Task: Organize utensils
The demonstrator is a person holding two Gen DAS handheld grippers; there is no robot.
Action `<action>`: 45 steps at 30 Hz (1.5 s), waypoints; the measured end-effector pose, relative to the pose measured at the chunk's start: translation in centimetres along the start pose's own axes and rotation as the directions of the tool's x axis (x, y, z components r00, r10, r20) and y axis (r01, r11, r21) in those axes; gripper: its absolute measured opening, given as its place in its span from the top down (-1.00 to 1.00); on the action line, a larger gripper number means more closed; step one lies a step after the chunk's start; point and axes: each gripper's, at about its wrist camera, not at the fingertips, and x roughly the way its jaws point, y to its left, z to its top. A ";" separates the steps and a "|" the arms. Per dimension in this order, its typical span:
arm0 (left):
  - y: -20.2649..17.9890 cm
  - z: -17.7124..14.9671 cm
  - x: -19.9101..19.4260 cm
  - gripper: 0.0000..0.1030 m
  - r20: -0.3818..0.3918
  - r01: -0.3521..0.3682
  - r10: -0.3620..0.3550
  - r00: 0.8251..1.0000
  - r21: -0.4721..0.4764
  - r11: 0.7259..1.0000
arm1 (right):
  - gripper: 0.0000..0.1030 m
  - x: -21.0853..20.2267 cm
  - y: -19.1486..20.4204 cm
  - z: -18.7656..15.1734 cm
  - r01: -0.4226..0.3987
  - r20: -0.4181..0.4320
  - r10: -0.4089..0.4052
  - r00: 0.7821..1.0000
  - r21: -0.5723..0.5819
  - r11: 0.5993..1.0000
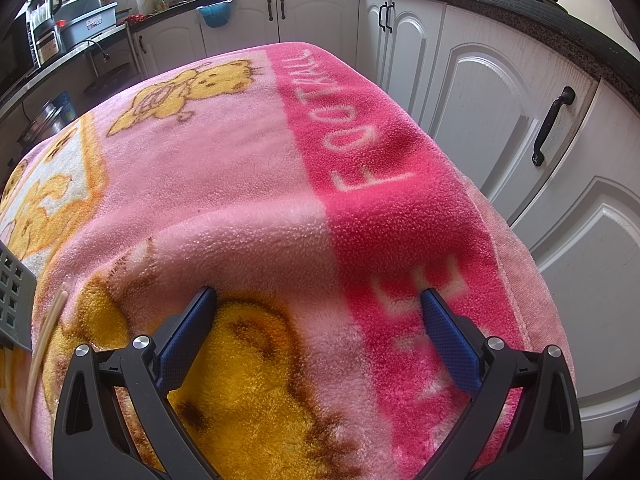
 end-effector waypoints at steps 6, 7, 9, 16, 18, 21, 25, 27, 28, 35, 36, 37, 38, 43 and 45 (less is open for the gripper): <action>0.1 0.0 0.0 -0.82 0.000 0.001 -0.001 1.000 -0.001 1.000 | -0.90 0.0 0.1 0.0 0.002 0.000 -0.002 1.000 0.000 1.000; 0.2 0.0 0.1 -0.82 -0.001 0.002 -0.002 1.000 -0.001 1.000 | -0.90 0.0 0.1 0.0 0.001 0.000 -0.001 1.000 0.000 1.000; 0.1 0.0 0.1 -0.82 0.000 0.002 -0.002 1.000 -0.001 1.000 | -0.90 0.0 0.2 0.0 0.005 0.000 -0.005 1.000 -0.002 1.000; -0.6 -2.0 -4.9 -0.81 0.134 0.050 -0.053 0.990 0.020 0.999 | -0.88 -6.1 0.3 -2.1 0.035 0.223 -0.032 0.974 -0.010 0.999; -1.0 -3.6 -8.0 -0.81 0.220 0.095 -0.100 0.970 0.031 0.995 | -0.88 -10.4 1.5 -4.3 0.017 0.376 0.009 0.926 -0.066 0.998; -2.2 -5.8 -11.9 -0.81 0.290 0.143 -0.159 0.944 0.076 0.987 | -0.88 -16.2 3.3 -9.2 -0.078 0.554 0.154 0.818 -0.159 0.984; -4.0 -8.0 -14.7 -0.81 0.320 0.188 -0.222 0.921 0.133 0.973 | -0.88 -19.4 6.0 -12.9 -0.189 0.526 0.311 0.792 -0.273 0.943; -4.9 -8.7 -15.3 -0.81 0.306 0.224 -0.258 0.916 0.142 0.964 | -0.88 -19.4 6.6 -13.0 -0.226 0.483 0.341 0.806 -0.281 0.933; -4.9 -8.9 -15.6 -0.81 0.305 0.229 -0.264 0.915 0.144 0.963 | -0.88 -19.4 6.7 -12.8 -0.257 0.461 0.363 0.810 -0.277 0.926; -5.5 -10.3 -15.9 -0.81 0.287 0.211 -0.249 0.925 0.159 0.965 | -0.88 -19.2 6.7 -12.4 -0.253 0.438 0.338 0.833 -0.243 0.936; -5.5 -10.4 -15.8 -0.81 0.284 0.213 -0.251 0.925 0.160 0.964 | -0.88 -19.2 6.6 -12.6 -0.253 0.436 0.336 0.835 -0.238 0.938; -5.3 -10.4 -15.7 -0.81 0.282 0.214 -0.253 0.925 0.162 0.963 | -0.88 -19.1 6.5 -12.7 -0.253 0.435 0.332 0.837 -0.232 0.939; -5.4 -10.5 -15.7 -0.81 0.277 0.215 -0.254 0.926 0.164 0.963 | -0.88 -18.8 6.2 -12.7 -0.249 0.434 0.326 0.840 -0.226 0.942; -5.4 -10.8 -15.4 -0.81 0.261 0.212 -0.247 0.933 0.155 0.965 | -0.88 -18.0 5.6 -12.5 -0.252 0.410 0.309 0.858 -0.188 0.949; -5.4 -10.9 -15.3 -0.81 0.260 0.208 -0.244 0.934 0.158 0.965 | -0.88 -17.7 5.5 -12.5 -0.257 0.403 0.309 0.862 -0.178 0.950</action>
